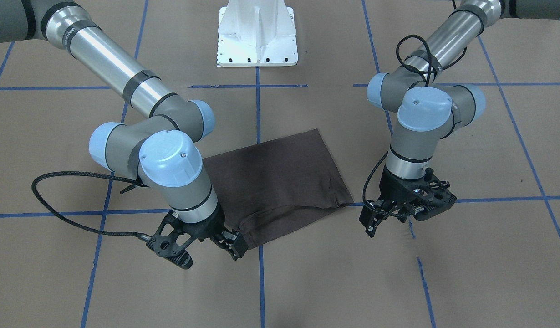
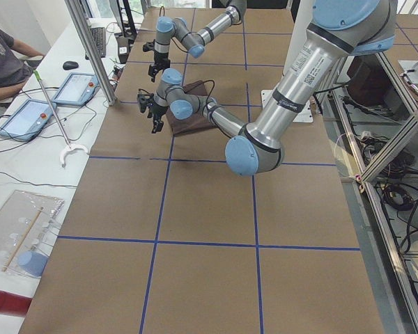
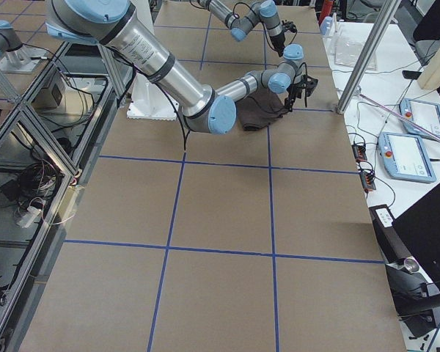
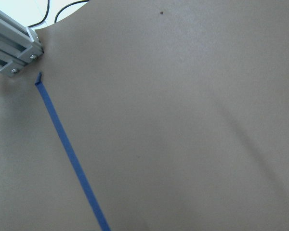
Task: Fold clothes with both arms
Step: 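Open both grippers and raise them away from the folded shirt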
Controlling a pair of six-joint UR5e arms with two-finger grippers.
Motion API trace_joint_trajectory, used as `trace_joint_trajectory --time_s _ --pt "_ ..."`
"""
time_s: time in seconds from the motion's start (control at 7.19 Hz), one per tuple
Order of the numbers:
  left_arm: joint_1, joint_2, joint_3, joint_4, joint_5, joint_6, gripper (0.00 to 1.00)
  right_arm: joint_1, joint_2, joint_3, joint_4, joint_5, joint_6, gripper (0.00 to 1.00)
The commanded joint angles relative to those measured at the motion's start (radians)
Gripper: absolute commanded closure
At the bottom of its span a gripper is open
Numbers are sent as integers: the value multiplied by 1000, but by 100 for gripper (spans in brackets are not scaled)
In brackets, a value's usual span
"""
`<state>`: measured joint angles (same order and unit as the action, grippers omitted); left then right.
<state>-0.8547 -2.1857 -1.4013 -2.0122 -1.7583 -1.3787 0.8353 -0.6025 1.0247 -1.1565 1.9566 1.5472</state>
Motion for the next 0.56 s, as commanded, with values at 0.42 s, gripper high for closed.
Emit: trace_joint_trajectory --time_s 0.42 --pt "-286 269 -194 16 -259 610 0 302 -394 365 -319 196 -894 0"
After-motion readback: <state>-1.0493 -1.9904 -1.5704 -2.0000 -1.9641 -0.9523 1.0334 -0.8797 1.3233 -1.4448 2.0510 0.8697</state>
